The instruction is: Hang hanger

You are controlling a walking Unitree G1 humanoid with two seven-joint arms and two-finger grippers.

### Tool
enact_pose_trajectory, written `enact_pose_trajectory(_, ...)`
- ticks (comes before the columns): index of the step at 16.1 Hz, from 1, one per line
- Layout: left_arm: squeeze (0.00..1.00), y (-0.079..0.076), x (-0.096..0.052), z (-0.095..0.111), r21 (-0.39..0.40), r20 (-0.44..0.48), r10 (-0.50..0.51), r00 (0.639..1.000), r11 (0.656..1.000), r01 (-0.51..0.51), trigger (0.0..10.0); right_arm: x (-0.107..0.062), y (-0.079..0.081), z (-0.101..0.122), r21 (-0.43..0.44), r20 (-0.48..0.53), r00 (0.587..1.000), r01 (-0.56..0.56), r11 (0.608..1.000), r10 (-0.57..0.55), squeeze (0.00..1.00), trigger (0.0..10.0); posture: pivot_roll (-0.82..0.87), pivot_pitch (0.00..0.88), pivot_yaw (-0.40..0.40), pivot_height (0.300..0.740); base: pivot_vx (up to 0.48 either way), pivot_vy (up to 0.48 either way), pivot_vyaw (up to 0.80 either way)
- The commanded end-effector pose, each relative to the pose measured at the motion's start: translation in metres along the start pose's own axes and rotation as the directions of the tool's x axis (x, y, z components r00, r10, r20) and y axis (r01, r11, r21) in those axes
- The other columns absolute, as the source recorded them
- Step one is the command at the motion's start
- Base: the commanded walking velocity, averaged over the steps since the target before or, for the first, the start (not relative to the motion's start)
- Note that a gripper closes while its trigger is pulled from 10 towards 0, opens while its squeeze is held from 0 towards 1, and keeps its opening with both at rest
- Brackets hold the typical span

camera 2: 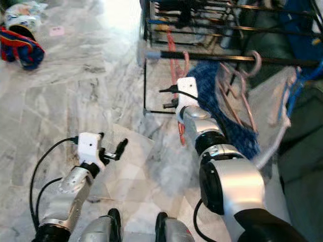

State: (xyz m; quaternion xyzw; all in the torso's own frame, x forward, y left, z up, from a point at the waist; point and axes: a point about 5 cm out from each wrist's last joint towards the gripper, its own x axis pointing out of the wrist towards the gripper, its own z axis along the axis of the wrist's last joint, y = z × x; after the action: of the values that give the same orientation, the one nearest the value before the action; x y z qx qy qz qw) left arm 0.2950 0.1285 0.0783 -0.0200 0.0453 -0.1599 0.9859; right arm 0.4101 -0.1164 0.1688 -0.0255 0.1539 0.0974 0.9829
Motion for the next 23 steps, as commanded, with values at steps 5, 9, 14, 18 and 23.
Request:
enact_pose_trajectory(5, 0.0, 0.007, 0.0, 0.001, 0.001, 0.0, 0.015, 1.0, 1.0, -0.015, 10.0, -0.004, -0.001, -0.033, -0.027, 0.013, 1.0, -0.014, 1.0, 0.014, 0.0, 10.0, 0.11, 0.24, -0.068, 0.74, 0.359, 0.0, 0.0)
enact_pose_trajectory(9, 0.0, 0.005, 0.005, 0.001, -0.004, -0.014, -0.008, 1.0, 1.0, 0.008, 10.0, -0.013, -0.004, -0.064, 0.007, 0.005, 1.0, 0.019, 1.0, -0.019, 0.0, 10.0, 0.07, 0.235, -0.041, 0.74, 0.083, 0.0, 0.0)
enact_pose_trajectory(14, 0.0, 0.0, 0.008, -0.001, -0.006, -0.023, -0.035, 0.999, 0.999, 0.035, 10.0, -0.019, 0.002, -0.069, 0.043, 0.026, 0.999, 0.04, 0.998, -0.041, 0.0, 10.0, 0.05, 0.235, -0.035, 0.74, 0.0, 0.0, 0.0)
enact_pose_trajectory(18, 0.0, 0.0, 0.01, -0.001, -0.006, -0.023, -0.028, 0.999, 1.0, 0.028, 10.0, -0.018, 0.02, -0.064, 0.075, 0.012, 1.0, -0.015, 0.997, 0.014, 0.0, 10.0, 0.06, 0.236, -0.039, 0.74, 0.0, 0.0, 0.0)
enact_pose_trajectory(23, 0.0, 0.0, 0.009, -0.002, -0.005, -0.026, -0.018, 0.999, 1.0, 0.018, 10.0, -0.025, 0.046, -0.061, 0.194, -0.016, 0.996, -0.081, 0.978, 0.086, 0.0, 10.0, 0.06, 0.243, -0.042, 0.74, 0.0, 0.0, 0.0)
